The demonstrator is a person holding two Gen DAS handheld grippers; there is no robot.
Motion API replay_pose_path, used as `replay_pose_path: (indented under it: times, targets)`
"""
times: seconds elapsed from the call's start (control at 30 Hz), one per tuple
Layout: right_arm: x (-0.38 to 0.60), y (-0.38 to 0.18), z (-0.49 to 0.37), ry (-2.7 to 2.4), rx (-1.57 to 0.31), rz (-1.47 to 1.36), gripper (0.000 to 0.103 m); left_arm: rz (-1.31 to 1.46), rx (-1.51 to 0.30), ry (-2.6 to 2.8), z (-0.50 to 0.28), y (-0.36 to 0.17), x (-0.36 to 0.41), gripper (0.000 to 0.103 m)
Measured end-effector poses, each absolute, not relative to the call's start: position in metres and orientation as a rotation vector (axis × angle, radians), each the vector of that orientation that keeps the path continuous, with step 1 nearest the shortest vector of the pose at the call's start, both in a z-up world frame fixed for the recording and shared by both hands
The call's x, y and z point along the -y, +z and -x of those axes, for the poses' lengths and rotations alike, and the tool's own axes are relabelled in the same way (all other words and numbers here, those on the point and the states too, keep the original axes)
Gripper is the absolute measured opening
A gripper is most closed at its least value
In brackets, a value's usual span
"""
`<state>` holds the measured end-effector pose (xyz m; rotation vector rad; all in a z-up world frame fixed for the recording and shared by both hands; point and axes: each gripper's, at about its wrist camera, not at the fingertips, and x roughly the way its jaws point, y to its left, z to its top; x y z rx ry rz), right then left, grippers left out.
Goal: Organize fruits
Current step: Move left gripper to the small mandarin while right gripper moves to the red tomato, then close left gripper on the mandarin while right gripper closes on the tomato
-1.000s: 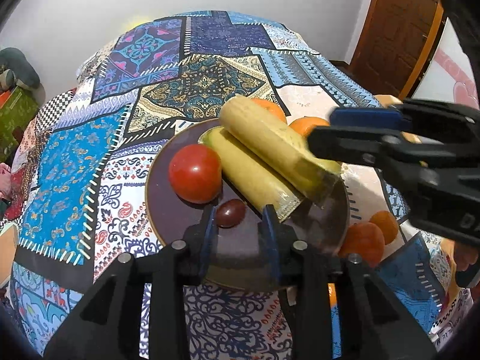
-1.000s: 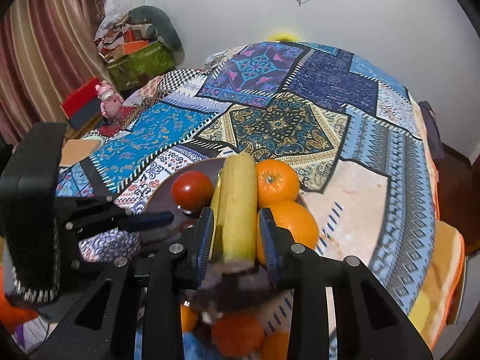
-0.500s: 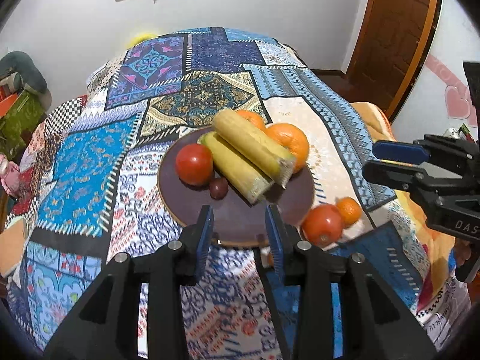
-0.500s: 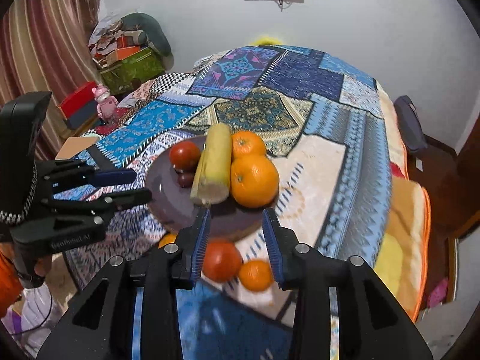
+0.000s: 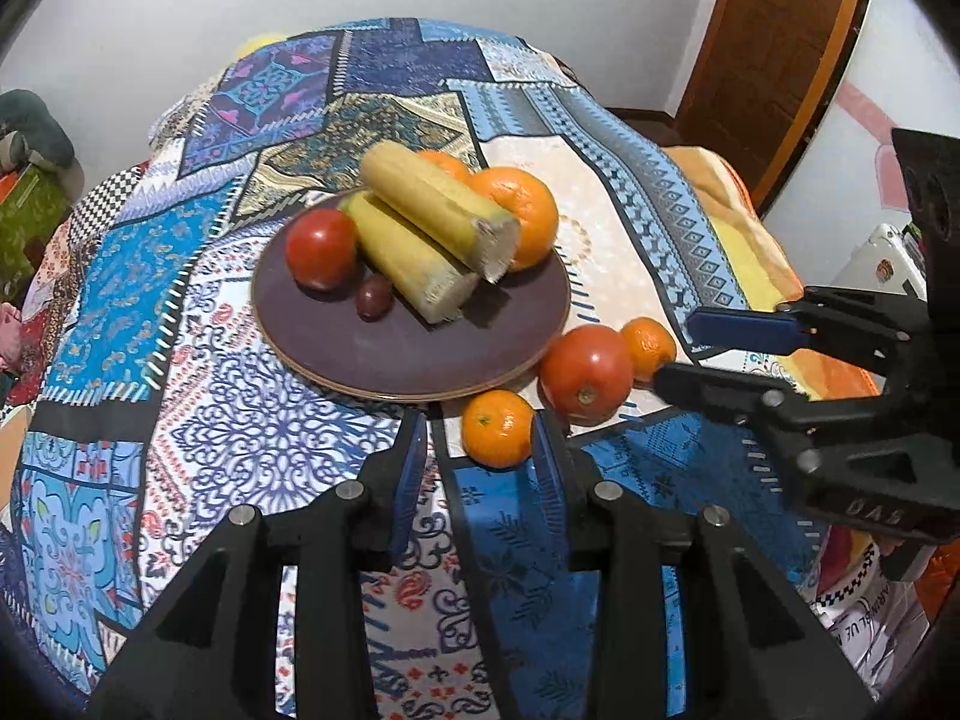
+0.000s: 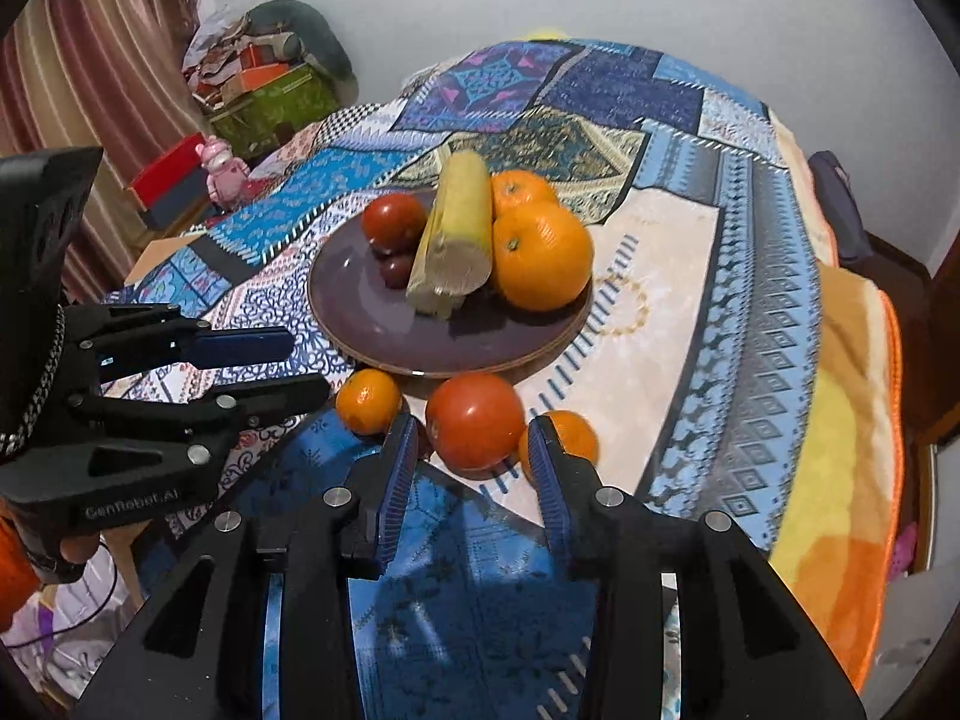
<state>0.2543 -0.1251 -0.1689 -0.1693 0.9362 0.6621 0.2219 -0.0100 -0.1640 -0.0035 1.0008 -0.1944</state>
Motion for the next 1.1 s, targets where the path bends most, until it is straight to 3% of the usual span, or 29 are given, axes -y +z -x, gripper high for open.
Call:
replay_pose_path:
  times: [0.77, 1.1]
  targets:
    - [0.108, -0.192, -0.271, 0.689, -0.991, 0.236, 0.039, 0.037, -1.071, -0.247, -0.241, -0.197, 0.016, 0.035]
    - [0.098, -0.194, -0.269, 0.707, -0.985, 0.274, 0.057, 0.061, -1.038, -0.214, -0.231, -0.184, -0.004, 0.034]
